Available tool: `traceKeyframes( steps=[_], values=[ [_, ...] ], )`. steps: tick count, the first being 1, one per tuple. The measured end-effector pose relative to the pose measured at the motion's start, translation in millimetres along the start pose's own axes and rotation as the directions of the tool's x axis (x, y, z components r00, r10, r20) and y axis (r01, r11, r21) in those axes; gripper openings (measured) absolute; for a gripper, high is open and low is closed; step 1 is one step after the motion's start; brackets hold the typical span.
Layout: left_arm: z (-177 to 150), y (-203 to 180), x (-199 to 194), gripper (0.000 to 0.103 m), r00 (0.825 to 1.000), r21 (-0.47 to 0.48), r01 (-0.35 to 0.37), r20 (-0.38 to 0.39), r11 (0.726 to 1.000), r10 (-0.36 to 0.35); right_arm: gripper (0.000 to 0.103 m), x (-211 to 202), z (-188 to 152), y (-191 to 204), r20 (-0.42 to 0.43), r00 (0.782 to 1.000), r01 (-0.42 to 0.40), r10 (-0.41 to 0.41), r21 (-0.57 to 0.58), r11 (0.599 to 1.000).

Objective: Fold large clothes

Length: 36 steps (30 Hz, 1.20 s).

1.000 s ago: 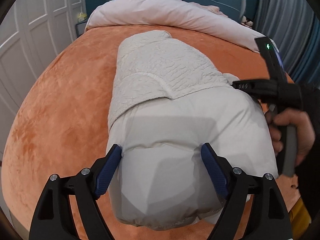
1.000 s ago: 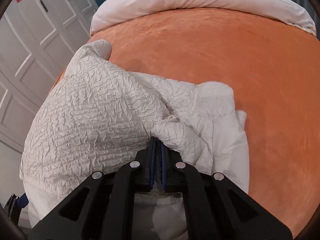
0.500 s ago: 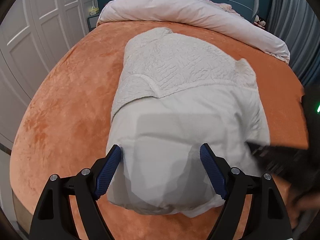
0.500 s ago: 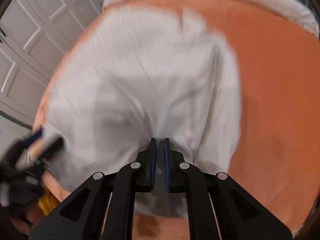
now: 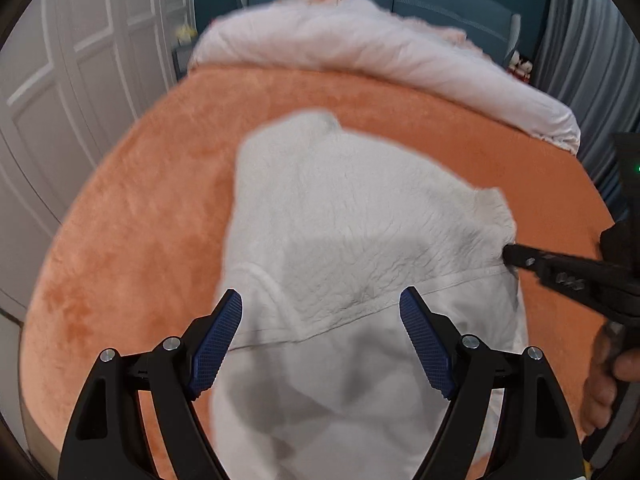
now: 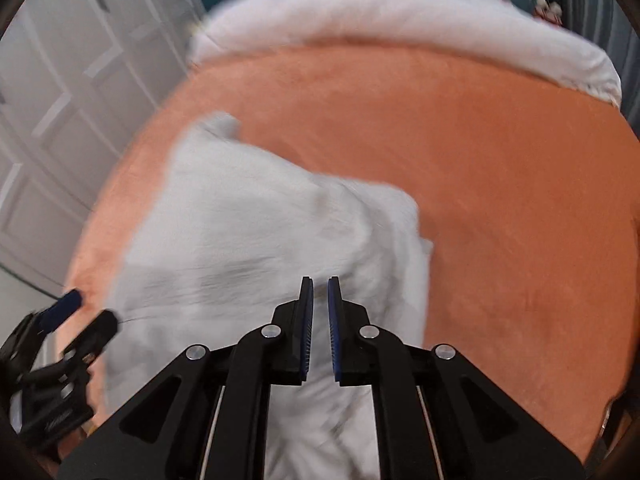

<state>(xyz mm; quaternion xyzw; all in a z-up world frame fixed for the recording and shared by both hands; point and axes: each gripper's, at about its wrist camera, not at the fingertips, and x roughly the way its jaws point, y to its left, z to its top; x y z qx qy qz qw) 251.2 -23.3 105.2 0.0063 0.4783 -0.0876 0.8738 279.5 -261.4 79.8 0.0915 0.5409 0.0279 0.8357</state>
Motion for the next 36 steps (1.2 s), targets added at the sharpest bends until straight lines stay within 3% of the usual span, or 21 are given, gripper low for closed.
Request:
traceKeyframes(
  steps=[2,4,10,15,19,25,29,31,36],
  values=[
    [-5.3,-2.6,19.6,0.083,0.999,0.021,-0.014,-0.035,1.000,0.014,0.003,32.1,-15.8,1.2,-0.067,0.998,-0.006,0.006,-0.005,1.000],
    [-12.6,-10.4,26.1,0.085,0.998,0.085,-0.056,-0.013,0.995,0.058,0.002,43.7,-29.4,1.3,-0.047,0.999,0.001,-0.001,-0.017,1.000],
    [-15.4,-11.3,27.5,0.086,0.996,0.092,-0.083,-0.008,0.992,0.084,0.003,29.3,-37.2,-7.8,-0.009,0.999,-0.039,0.040,0.059,0.997],
    [-28.9,-10.6,-10.3,0.084,0.998,0.054,-0.066,0.016,0.996,0.065,0.011,-37.2,-71.4,-10.4,0.102,0.992,-0.083,0.079,0.035,0.996],
    [-53.7,-21.8,-36.9,0.084,0.998,0.053,-0.055,0.031,0.997,0.053,0.030,-68.8,-124.4,-6.1,0.116,0.991,-0.065,0.062,0.018,0.998],
    [-92.2,-39.4,-59.2,0.084,0.996,0.054,-0.072,0.047,0.996,0.070,0.033,-76.5,-183.1,-3.3,0.129,0.990,-0.057,0.054,0.018,0.998],
    [-115.7,-42.9,-64.5,0.084,0.994,0.067,-0.103,0.045,0.992,0.100,0.037,-83.0,-216.5,6.6,0.168,0.986,0.015,-0.014,-0.008,1.000],
    [-127.5,-41.6,-65.2,0.084,0.992,0.063,-0.118,0.041,0.991,0.115,0.048,-89.0,-227.9,8.7,0.192,0.981,0.023,-0.020,-0.012,1.000],
    [-157.0,-40.9,-68.4,0.084,0.989,0.047,-0.142,0.055,0.989,0.140,0.058,-93.4,-249.5,10.0,0.213,0.976,0.054,-0.052,-0.003,0.999]
  ],
)
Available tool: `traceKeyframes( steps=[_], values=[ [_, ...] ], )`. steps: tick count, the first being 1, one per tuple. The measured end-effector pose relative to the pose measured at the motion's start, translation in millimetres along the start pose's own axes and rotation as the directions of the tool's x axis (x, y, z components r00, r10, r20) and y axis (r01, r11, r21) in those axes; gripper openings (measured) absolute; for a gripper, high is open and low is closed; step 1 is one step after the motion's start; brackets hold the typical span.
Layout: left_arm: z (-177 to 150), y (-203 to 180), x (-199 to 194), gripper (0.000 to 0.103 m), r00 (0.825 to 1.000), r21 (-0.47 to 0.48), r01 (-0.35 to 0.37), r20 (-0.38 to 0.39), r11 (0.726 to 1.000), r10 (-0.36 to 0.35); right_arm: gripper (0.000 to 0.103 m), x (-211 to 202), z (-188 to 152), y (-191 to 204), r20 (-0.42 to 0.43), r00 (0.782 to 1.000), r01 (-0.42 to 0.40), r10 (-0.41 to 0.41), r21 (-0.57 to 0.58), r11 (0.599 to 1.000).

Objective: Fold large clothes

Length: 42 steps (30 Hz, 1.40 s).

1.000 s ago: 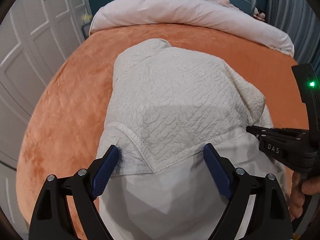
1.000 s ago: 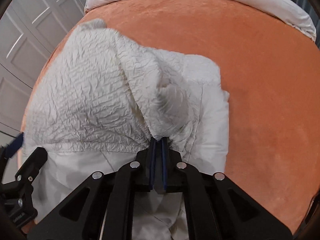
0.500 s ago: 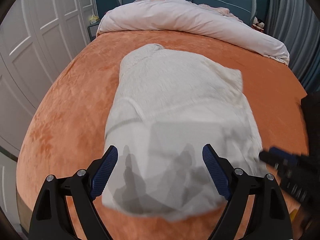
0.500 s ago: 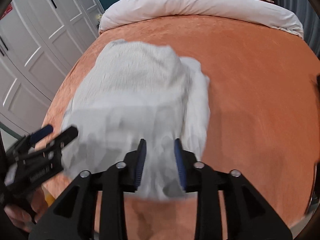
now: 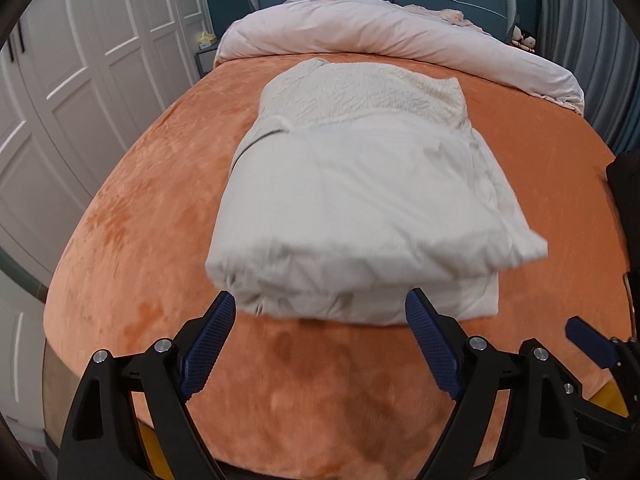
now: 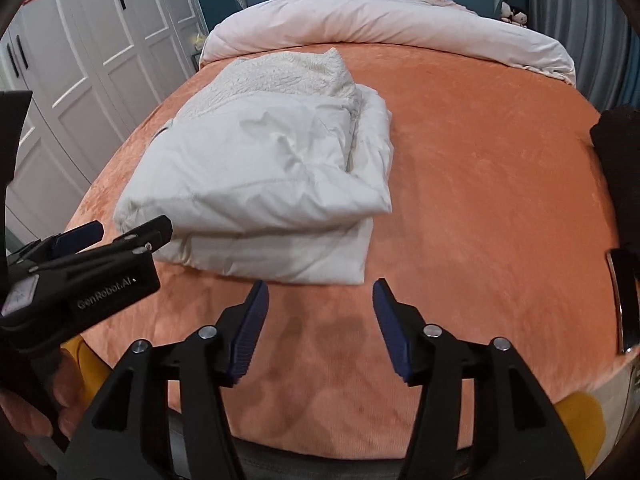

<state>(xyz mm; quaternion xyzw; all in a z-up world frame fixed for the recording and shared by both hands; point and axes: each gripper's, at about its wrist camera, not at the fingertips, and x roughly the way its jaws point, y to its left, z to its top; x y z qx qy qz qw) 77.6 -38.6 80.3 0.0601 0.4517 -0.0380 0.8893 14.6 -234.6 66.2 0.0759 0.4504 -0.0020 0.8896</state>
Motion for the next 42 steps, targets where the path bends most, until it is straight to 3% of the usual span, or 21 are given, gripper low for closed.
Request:
traceKeyframes(
  steps=[13,27,42],
  values=[
    [-52.5,-4.6,8.2,0.084,1.000,0.003,-0.022,-0.009,1.000,0.022,0.059,4.1,-39.9,7.2,-0.005,0.998,0.064,-0.064,-0.005,0.998],
    [-68.8,0.5,11.1,0.082,0.999,-0.010,-0.040,0.019,0.999,0.040,0.059,5.2,-55.8,14.3,0.004,0.993,0.118,-0.118,-0.003,0.993],
    [-73.1,3.8,19.0,0.080,1.000,-0.026,-0.026,-0.002,0.999,0.026,0.059,9.2,-59.8,18.2,0.013,0.988,0.153,-0.153,-0.012,0.988]
  ],
)
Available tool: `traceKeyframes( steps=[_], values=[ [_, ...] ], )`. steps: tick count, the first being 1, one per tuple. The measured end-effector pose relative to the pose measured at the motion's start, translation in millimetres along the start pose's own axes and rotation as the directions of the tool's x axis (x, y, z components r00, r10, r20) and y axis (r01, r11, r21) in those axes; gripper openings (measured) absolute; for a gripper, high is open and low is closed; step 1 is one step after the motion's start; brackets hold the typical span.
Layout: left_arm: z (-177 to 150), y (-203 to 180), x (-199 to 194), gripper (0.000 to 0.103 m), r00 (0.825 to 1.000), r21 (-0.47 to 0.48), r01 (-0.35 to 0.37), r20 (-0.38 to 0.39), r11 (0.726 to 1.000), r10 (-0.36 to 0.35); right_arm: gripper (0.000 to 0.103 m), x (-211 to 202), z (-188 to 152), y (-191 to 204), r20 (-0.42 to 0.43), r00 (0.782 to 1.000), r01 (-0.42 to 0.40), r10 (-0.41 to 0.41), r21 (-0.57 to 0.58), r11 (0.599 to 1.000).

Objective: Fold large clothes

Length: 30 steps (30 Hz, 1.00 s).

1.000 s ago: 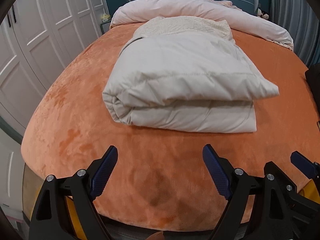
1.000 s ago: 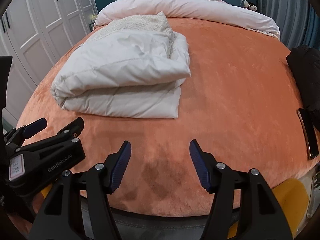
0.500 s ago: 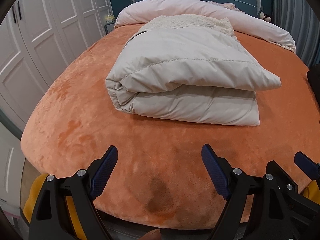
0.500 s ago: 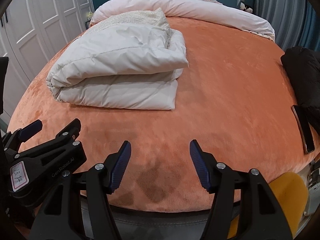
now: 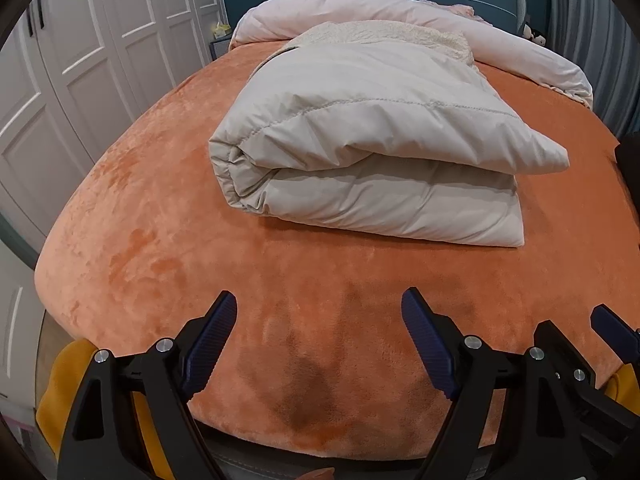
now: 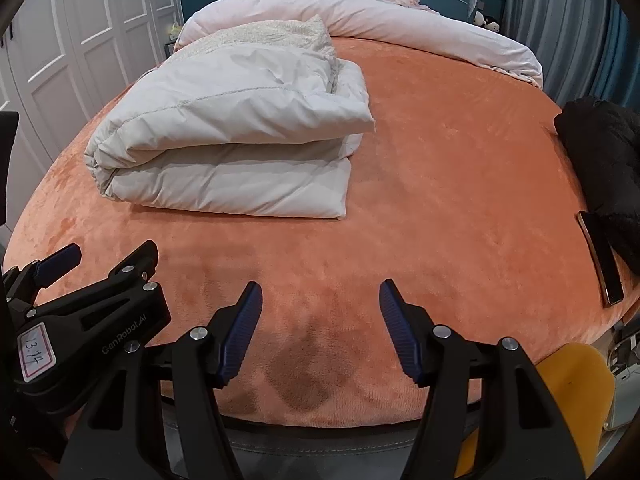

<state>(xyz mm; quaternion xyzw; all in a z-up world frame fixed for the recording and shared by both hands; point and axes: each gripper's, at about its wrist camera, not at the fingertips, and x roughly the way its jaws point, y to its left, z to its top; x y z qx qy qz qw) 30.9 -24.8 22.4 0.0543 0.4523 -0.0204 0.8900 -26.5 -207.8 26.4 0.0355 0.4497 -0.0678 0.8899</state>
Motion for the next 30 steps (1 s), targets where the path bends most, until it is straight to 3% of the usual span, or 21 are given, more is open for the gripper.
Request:
traceKeyframes(
  steps=[18,30],
  values=[
    [-2.1,0.4,3.5,0.077,1.000,-0.003,0.007,-0.024,1.000,-0.007,0.059,1.8,-3.0,4.6,-0.010,1.000,0.003,-0.003,0.007,1.000],
    [-2.6,-2.8,0.0,0.075,1.000,0.013,-0.013,0.006,1.000,0.013,0.059,1.6,-6.5,7.5,-0.011,1.000,0.014,-0.014,0.029,0.999]
  ],
)
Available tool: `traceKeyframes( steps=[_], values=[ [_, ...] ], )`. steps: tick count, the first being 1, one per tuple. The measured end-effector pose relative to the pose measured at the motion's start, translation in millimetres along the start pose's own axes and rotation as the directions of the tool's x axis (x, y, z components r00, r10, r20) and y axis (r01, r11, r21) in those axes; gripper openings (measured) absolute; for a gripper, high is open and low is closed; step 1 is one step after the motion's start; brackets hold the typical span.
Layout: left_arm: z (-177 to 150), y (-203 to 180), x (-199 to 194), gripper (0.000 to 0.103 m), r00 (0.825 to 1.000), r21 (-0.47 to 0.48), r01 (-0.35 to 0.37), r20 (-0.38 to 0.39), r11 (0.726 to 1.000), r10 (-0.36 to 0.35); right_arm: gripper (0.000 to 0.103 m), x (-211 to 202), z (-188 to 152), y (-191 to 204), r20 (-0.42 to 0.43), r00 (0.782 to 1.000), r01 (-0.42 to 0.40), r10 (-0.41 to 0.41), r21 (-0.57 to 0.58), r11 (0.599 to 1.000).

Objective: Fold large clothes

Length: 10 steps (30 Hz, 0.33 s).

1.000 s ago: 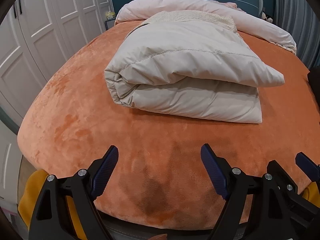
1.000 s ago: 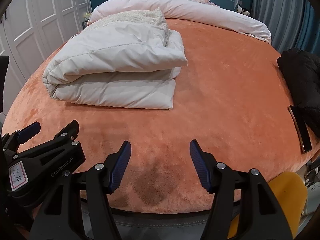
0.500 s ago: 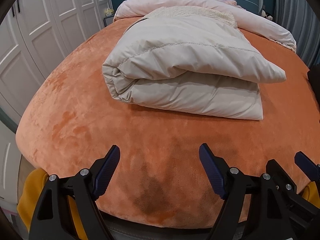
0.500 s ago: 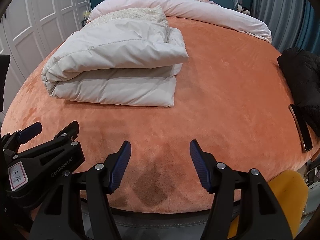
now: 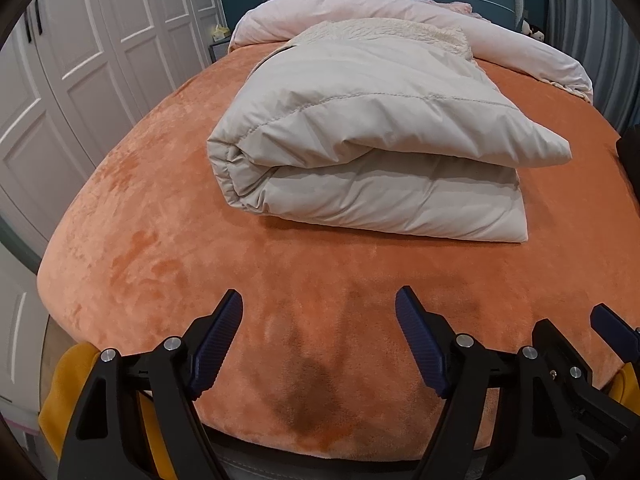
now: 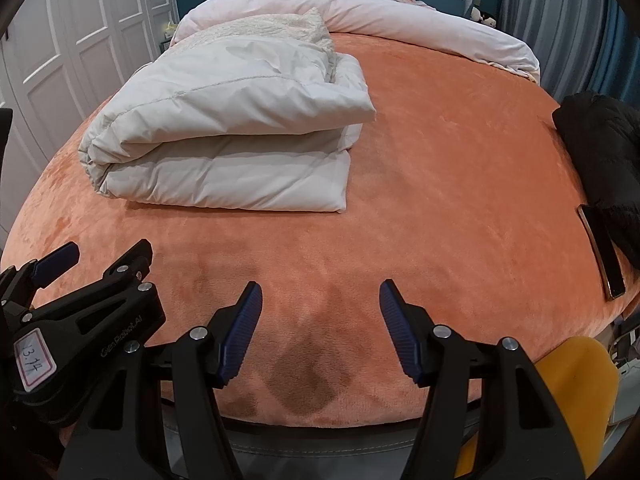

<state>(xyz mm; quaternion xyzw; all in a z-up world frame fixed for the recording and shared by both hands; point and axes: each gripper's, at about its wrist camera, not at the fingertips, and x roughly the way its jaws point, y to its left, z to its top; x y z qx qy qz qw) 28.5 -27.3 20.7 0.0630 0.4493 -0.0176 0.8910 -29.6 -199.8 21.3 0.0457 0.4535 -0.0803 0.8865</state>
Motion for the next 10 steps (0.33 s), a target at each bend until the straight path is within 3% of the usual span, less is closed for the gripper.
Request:
traceKeyframes(
  steps=[10],
  values=[
    [0.0,0.1,0.9,0.074,1.000,-0.013,0.005,-0.016,1.000,-0.005,0.059,-2.0,-1.8,2.8,0.002,1.000,0.010,-0.010,0.014,1.000]
  ],
)
